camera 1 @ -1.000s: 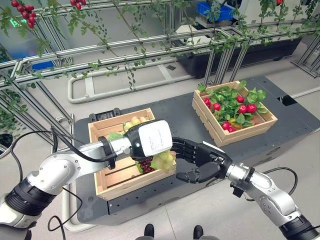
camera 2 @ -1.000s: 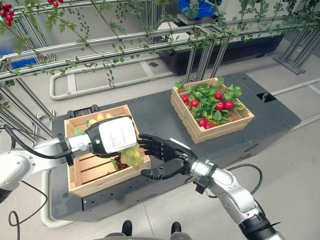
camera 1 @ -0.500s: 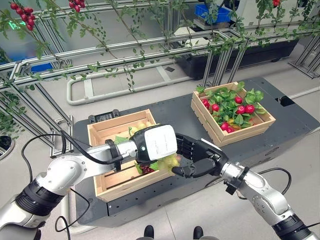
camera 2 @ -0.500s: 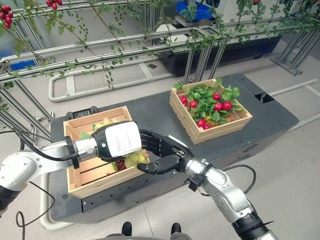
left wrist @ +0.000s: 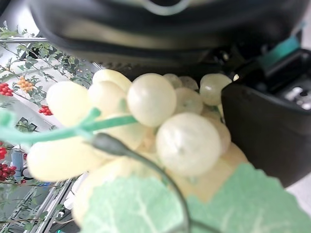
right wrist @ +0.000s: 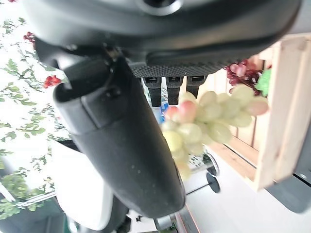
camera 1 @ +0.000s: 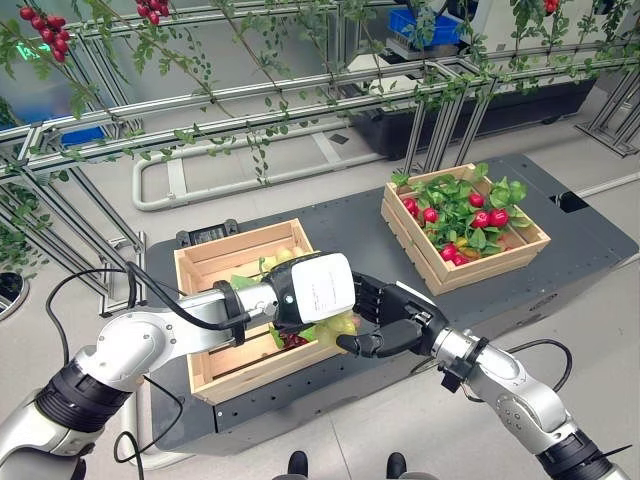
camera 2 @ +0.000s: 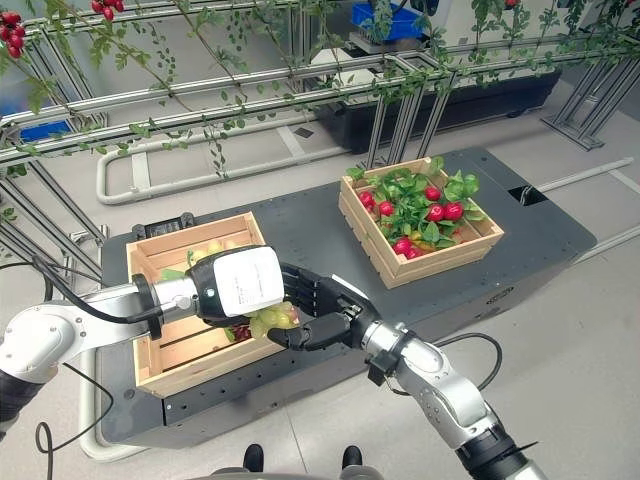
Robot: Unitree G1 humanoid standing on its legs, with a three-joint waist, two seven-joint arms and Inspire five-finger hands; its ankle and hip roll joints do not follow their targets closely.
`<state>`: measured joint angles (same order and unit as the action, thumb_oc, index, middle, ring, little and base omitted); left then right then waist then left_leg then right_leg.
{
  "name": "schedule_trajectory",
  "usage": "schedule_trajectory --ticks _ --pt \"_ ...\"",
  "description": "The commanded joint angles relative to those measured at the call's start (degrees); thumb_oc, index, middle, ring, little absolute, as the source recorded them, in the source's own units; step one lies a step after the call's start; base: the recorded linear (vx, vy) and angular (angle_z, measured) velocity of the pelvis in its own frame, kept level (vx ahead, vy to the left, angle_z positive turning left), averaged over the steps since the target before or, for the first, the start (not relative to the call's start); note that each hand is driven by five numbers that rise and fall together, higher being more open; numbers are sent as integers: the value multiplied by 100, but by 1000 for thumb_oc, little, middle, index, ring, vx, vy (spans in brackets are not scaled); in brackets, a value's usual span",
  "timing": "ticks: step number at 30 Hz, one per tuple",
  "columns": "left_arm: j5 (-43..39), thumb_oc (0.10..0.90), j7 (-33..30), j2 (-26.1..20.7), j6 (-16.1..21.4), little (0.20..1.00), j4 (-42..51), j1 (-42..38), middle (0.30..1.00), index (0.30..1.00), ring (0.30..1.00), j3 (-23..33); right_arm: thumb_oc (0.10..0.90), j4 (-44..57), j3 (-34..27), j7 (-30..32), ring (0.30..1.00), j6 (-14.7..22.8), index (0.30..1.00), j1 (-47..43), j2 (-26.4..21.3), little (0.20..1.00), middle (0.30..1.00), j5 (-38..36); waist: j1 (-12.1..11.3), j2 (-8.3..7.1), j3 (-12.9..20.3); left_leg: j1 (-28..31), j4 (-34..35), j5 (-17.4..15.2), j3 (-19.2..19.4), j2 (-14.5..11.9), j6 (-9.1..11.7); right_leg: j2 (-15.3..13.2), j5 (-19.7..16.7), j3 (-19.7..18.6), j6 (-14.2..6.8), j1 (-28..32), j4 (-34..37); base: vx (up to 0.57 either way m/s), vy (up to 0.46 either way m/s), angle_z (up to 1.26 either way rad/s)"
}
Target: Pick up the fruits from the basket on one side to the basket on the other side
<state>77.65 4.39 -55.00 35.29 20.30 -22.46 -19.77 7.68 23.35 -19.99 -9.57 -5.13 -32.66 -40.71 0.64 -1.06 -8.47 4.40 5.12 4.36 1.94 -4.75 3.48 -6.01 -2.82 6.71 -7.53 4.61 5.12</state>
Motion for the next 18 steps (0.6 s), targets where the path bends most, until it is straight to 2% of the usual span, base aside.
schedule_trajectory --ticks 1,6,13,17,18 --pt "-535 400 -350 306 -505 300 93 -710 300 300 300 230 800 562 180 -321 900 245 900 -587 112 900 900 -208 -54 -35 566 401 -12 -701 341 51 -5 -128 117 125 -161 76 -12 0 0 0" --pt "-565 400 -379 377 -509 300 139 -662 300 300 300 219 800 545 332 -286 900 143 900 -577 202 900 900 -265 -76 -43 568 393 -12 -702 325 58 -3 -133 118 129 -160 72 -12 0 0 0" --pt "-597 400 -451 473 -528 300 204 -555 300 300 300 285 800 425 493 -368 900 -67 900 -502 248 900 900 68 -89 -63 581 383 -12 -693 333 52 -3 -136 122 134 -164 70 -12 0 0 0" --pt "-629 400 -416 519 -471 300 204 -558 300 300 300 253 800 351 539 -349 900 -22 900 -507 256 900 900 41 -91 -72 569 387 -12 -689 331 51 -6 -130 114 131 -155 73 -12 0 0 0" --pt "-666 400 -384 542 -422 300 200 -552 300 300 300 249 626 332 546 -302 639 4 639 -515 277 639 639 0 -94 -75 564 391 -12 -690 328 51 -5 -132 112 133 -155 75 -12 0 0 0"
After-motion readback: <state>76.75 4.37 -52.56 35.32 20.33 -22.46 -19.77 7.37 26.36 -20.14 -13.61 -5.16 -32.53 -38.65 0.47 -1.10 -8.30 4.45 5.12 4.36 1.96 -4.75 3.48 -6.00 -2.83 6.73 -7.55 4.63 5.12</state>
